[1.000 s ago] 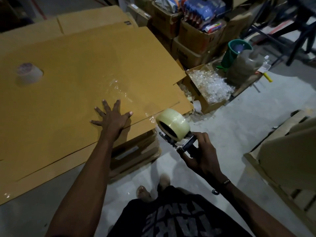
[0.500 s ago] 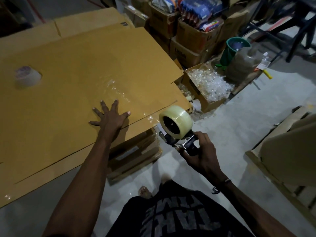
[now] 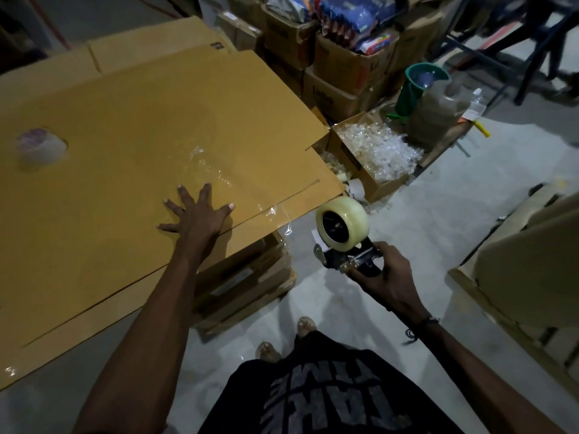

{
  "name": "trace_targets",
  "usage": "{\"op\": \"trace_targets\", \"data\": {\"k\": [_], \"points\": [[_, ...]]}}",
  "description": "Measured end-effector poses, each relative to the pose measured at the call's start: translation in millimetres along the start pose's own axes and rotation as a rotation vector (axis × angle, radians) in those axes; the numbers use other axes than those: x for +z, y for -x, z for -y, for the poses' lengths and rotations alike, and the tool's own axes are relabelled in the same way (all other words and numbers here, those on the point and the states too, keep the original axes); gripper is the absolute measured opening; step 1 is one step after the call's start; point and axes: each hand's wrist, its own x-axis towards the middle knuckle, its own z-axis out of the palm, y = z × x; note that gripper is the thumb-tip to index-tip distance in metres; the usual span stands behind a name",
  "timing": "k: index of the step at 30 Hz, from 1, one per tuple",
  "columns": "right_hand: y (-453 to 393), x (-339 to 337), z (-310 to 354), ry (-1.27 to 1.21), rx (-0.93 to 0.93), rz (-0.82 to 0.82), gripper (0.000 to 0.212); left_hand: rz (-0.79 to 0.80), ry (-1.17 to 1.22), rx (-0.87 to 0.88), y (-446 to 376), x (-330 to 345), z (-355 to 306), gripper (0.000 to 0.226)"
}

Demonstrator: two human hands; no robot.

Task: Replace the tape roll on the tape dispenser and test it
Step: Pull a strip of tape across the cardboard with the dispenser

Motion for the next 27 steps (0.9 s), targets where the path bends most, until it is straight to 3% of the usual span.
{"op": "trace_targets", "data": {"k": [7, 17, 23, 27], "points": [[-15, -22, 30, -0.038, -0.023, -0.053, 0.07, -0.005, -0.011, 0.006, 2, -3, 2, 0.091], [-59, -28, 79, -0.213, -0.109, -0.002, 0.064, -0.022, 0.027, 0.013, 4, -12, 3, 0.088], [-116, -14, 119, -0.171, -0.282, 0.059, 0.074, -0.068, 0.223, 0.035, 0, -22, 21, 0.082], [-157, 6, 160, -0.092, -0.41, 0.061, 0.079, -0.189, 0.392, 0.053, -1, -33, 41, 0.077]]}}
